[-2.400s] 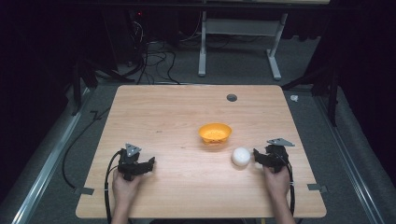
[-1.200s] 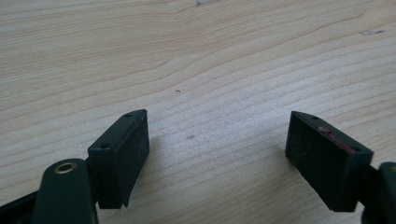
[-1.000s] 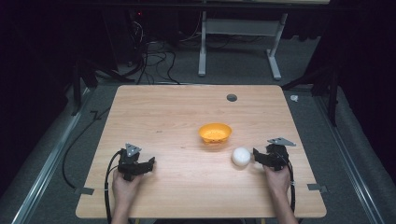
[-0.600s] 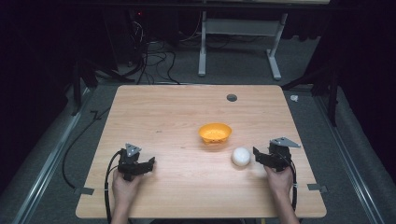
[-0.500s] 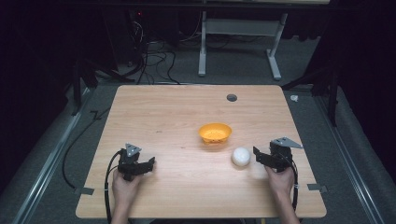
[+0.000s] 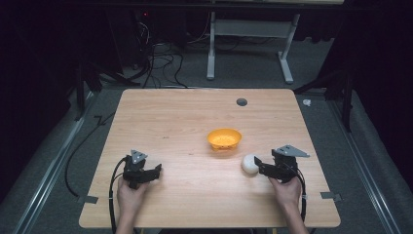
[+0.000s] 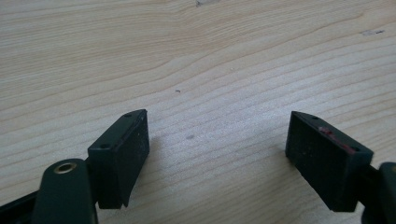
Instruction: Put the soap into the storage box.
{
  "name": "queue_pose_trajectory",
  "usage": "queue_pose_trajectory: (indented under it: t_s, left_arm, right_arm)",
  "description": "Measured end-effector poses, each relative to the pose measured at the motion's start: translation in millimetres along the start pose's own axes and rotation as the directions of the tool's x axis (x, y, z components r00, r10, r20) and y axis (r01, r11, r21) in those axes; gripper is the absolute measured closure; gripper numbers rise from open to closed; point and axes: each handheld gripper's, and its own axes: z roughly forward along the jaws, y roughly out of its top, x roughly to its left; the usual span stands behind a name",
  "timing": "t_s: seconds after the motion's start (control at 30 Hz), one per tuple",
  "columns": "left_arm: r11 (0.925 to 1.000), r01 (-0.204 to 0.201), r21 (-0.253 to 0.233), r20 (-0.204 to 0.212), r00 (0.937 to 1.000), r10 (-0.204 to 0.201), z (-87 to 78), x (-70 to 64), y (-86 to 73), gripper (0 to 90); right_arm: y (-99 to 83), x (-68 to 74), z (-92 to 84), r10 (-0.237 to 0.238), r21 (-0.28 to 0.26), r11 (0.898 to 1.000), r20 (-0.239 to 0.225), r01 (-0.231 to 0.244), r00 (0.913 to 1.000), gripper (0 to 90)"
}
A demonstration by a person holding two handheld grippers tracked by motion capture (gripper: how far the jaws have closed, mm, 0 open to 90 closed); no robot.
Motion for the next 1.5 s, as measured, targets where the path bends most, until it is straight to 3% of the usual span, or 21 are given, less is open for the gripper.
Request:
queue_pose_trajectory:
  t_s: [0.57,1.1,1.5]
  left_arm:
    - [1.0000,0.000,0.000,0.001,1.0000,0.000,0.0,0.1,0.0,22.1]
    - [1.0000,0.000,0.000,0.000,1.0000,0.000,0.0,0.0,0.0,22.1]
    - [1.0000,0.000,0.000,0.000,1.0000,0.000,0.0,0.0,0.0,22.1]
  right_arm:
    - [-2.8,19.0,15.0,-0.053,0.045,0.997,-0.062,0.056,0.9967,15.3]
    - [-10.2,23.0,35.4,-0.090,0.132,0.987,-0.040,0.095,0.9951,15.3]
    - [-11.7,22.9,39.7,-0.096,0.159,0.982,-0.028,0.099,0.9950,20.5]
